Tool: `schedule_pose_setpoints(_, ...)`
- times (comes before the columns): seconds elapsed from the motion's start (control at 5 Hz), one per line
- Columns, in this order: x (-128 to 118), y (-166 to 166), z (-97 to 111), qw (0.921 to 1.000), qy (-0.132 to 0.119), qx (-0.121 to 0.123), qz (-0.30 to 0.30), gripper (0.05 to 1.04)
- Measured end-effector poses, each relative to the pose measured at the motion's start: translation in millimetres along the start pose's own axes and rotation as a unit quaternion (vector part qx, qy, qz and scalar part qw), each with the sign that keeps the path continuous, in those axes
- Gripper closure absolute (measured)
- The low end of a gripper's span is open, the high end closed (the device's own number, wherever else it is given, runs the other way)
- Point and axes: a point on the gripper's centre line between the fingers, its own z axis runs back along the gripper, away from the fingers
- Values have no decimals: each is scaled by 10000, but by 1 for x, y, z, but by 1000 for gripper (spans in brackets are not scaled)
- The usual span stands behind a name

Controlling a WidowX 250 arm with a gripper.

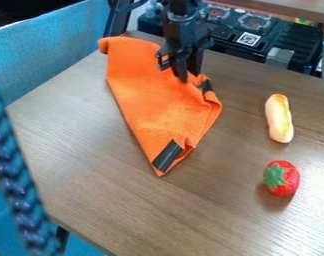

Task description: Fold the cloth from bottom left to top right

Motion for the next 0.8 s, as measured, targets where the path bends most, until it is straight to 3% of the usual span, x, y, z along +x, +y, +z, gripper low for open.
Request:
schedule_pose_setpoints(0.2,-9,8,-8,9999,93,-84,-77,330)
schedule_pose_setpoints(0.4,-12,9,13,9980,-75,-512,-367,97)
schedule_pose_setpoints(0.6,-14,18,41,9923,-231,-960,-748,83)
schedule_pose_setpoints(0.8,2,45,76,9801,-480,-1384,-1336,84)
